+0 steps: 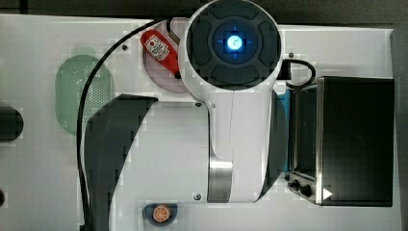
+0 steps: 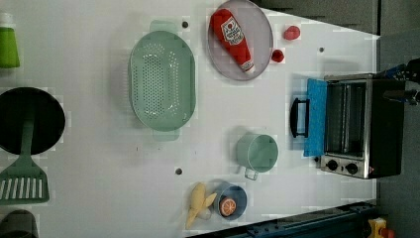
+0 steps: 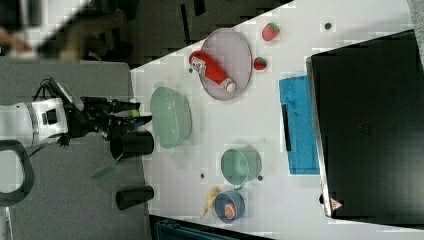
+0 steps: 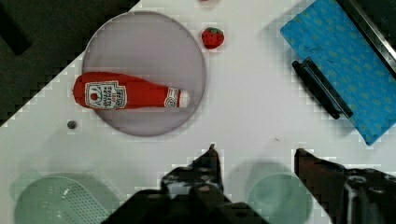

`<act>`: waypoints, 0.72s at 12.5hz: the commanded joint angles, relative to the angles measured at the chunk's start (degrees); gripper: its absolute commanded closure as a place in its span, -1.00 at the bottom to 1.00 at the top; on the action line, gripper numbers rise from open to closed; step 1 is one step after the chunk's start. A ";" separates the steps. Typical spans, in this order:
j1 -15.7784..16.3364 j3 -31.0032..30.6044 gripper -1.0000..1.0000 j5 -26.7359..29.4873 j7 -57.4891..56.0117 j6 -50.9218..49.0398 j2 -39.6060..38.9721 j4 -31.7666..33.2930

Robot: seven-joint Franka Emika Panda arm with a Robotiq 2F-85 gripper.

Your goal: Flap close oven.

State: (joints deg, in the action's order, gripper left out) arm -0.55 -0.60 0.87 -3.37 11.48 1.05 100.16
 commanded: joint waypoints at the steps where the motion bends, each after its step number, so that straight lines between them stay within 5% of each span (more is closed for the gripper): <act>1: -1.44 3.45 -0.58 -0.35 5.66 -7.80 9.16 5.43; 3: -1.33 3.20 -0.99 -0.35 5.62 -7.58 8.48 5.47; 9: -0.56 -0.86 -1.00 -2.82 -7.86 3.87 -3.93 5.58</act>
State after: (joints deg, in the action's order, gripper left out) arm -2.15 0.64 -2.56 -5.85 14.60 1.84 103.57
